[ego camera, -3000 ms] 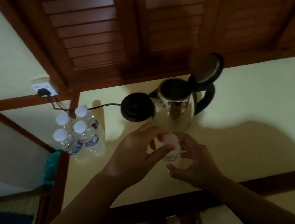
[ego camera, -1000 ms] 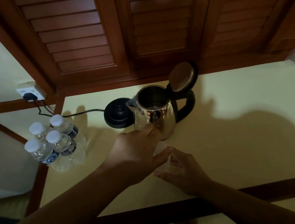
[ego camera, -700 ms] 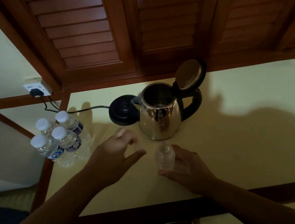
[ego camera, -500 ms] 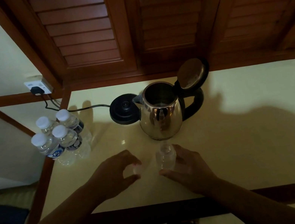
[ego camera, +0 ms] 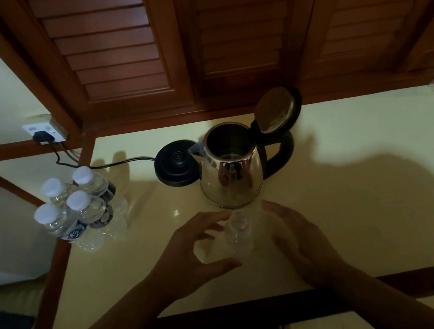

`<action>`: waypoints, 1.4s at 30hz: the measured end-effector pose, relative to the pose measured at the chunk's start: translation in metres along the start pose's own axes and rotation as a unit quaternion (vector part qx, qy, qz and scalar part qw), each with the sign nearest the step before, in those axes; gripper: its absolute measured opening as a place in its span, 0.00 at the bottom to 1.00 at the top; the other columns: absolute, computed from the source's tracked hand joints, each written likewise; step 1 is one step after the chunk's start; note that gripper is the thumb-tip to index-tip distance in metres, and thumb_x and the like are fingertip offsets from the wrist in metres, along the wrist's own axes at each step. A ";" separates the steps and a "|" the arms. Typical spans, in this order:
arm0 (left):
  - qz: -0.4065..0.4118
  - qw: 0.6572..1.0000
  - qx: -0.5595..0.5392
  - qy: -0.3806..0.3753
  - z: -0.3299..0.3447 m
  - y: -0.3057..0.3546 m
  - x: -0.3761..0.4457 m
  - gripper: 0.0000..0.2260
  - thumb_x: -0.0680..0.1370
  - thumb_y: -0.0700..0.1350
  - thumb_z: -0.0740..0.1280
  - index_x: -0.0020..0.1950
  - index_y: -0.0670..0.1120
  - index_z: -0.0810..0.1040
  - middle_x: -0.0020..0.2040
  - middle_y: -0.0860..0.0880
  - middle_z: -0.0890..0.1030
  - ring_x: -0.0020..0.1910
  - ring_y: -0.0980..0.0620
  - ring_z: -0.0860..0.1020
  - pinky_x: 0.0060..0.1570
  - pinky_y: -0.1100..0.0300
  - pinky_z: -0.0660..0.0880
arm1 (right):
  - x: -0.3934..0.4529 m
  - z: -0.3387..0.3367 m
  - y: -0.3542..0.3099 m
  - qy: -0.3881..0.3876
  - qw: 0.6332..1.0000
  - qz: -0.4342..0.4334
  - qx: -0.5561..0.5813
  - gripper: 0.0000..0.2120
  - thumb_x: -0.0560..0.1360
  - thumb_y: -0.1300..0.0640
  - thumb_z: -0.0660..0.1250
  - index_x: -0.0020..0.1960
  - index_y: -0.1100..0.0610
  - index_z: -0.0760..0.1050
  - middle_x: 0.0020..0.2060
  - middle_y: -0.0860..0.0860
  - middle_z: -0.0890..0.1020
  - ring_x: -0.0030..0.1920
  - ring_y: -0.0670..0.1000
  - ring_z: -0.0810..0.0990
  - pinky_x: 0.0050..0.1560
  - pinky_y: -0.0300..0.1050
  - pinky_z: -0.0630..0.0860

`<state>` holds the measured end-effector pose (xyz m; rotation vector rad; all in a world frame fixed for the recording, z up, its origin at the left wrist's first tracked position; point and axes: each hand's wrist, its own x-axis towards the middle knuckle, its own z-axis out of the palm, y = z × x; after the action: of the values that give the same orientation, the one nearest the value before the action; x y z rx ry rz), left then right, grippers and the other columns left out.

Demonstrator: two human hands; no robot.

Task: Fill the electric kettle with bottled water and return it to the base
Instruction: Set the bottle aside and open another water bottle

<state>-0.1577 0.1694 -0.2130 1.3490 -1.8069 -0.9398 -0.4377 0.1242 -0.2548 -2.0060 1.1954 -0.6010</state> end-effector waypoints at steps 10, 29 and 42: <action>-0.039 0.995 -0.078 0.047 0.022 0.003 0.012 0.25 0.69 0.43 0.82 0.64 0.52 0.81 0.57 0.59 0.85 0.58 0.58 0.83 0.60 0.65 0.77 | 0.047 0.025 -0.019 0.141 0.990 -0.016 0.012 0.43 0.80 0.42 0.68 0.85 0.43 0.44 0.85 0.43 0.51 0.82 0.34 0.49 0.76 0.26 0.50; -0.043 0.998 0.005 0.051 -0.092 0.038 0.060 0.19 0.74 0.49 0.78 0.64 0.54 0.81 0.54 0.57 0.86 0.52 0.57 0.84 0.54 0.60 0.79 | 0.083 0.048 -0.020 0.234 0.966 -0.033 0.107 0.49 0.75 0.50 0.78 0.86 0.51 0.53 0.85 0.45 0.58 0.84 0.47 0.58 0.79 0.60 0.69; -0.062 0.957 0.281 0.032 -0.125 0.058 0.098 0.16 0.72 0.64 0.75 0.56 0.59 0.81 0.37 0.57 0.85 0.32 0.61 0.81 0.40 0.50 0.81 | 0.085 0.041 -0.022 0.248 0.960 -0.041 0.124 0.49 0.71 0.56 0.83 0.84 0.51 0.60 0.78 0.36 0.64 0.79 0.39 0.63 0.73 0.46 0.72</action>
<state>-0.1013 0.0674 -0.0903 1.8292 -2.0429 -0.4383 -0.3579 0.0697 -0.2609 -1.7457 1.2452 -1.2865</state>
